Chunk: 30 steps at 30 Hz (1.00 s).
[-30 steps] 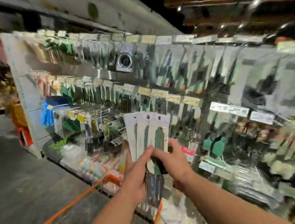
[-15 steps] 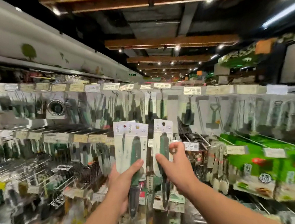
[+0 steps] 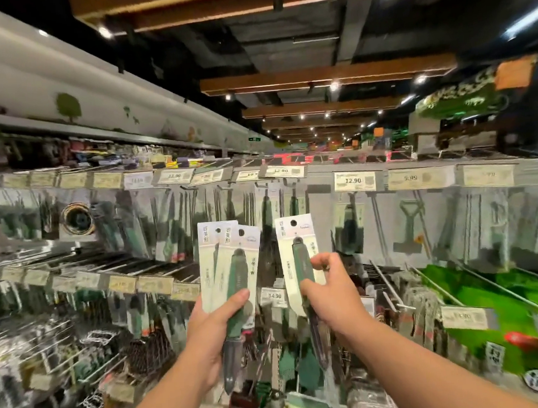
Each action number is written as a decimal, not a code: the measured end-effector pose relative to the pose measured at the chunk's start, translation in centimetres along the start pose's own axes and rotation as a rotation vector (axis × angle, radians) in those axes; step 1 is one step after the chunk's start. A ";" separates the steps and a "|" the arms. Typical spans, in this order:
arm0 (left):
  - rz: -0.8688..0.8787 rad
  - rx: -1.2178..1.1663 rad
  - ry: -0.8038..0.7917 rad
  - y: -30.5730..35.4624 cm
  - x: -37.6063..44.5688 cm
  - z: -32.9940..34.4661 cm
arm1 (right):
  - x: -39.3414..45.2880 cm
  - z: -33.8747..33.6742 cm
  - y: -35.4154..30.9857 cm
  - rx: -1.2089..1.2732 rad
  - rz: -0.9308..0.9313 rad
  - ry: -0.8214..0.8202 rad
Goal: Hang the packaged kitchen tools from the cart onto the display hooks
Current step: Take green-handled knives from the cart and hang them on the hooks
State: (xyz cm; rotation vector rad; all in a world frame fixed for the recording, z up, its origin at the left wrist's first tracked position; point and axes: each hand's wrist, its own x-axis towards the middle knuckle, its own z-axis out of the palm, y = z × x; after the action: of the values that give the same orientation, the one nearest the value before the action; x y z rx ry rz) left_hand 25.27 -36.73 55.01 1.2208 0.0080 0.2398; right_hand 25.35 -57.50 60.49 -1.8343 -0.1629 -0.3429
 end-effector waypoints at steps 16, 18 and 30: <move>0.000 0.045 -0.012 2.0 9.3 -3.6 | 9.3 8.5 -2.5 0.077 -0.055 0.009; 0.007 0.033 -0.037 2.3 10.6 -4.1 | 10.6 9.5 -3.2 0.115 -0.066 0.053; 0.016 -0.009 -0.176 2.6 14.8 -3.5 | 14.1 11.5 -1.8 0.133 -0.080 0.256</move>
State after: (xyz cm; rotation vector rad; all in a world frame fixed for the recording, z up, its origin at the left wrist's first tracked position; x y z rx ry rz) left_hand 38.76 -29.88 58.06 1.2302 -0.1558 0.1452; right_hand 39.95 -46.87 63.69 -1.6400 -0.0798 -0.6049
